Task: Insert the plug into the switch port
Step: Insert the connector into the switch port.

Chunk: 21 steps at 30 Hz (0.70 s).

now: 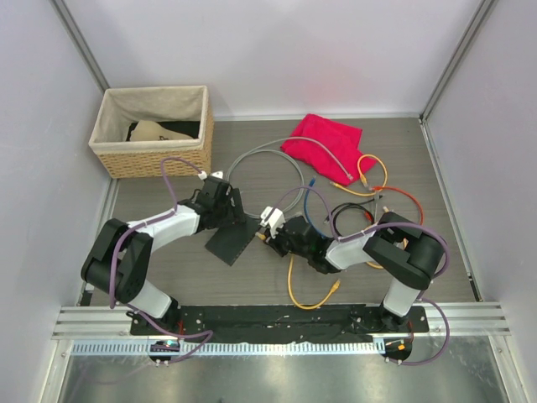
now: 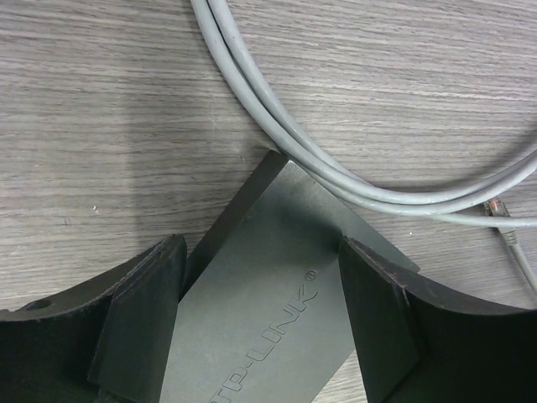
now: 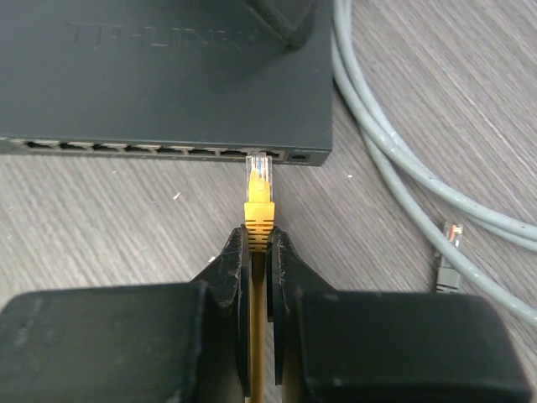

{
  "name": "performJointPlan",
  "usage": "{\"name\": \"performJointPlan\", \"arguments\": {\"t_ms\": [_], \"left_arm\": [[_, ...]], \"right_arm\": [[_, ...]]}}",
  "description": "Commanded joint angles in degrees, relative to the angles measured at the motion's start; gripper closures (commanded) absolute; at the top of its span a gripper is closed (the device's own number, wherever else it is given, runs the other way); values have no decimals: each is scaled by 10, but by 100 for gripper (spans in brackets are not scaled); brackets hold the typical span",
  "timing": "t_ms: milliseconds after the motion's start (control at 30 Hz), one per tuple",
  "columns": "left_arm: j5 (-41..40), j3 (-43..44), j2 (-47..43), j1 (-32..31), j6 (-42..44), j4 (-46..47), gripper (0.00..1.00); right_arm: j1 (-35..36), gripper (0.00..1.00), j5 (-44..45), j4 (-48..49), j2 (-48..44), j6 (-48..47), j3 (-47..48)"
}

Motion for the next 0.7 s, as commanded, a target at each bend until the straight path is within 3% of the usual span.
{"name": "performJointPlan", "arguments": {"t_ms": [0,400,667], "left_arm": [[18,-9,5,-1,-6,-1,24],[35,-20,1,-1,-6,4,25],[86,-33,-4,-13,-31,4,27]], "right_arm": [[3,99,40,35,2,2,21],[4,99,35,2,-8,-1,40],[4,99,36,-35,-23,-6,79]]}}
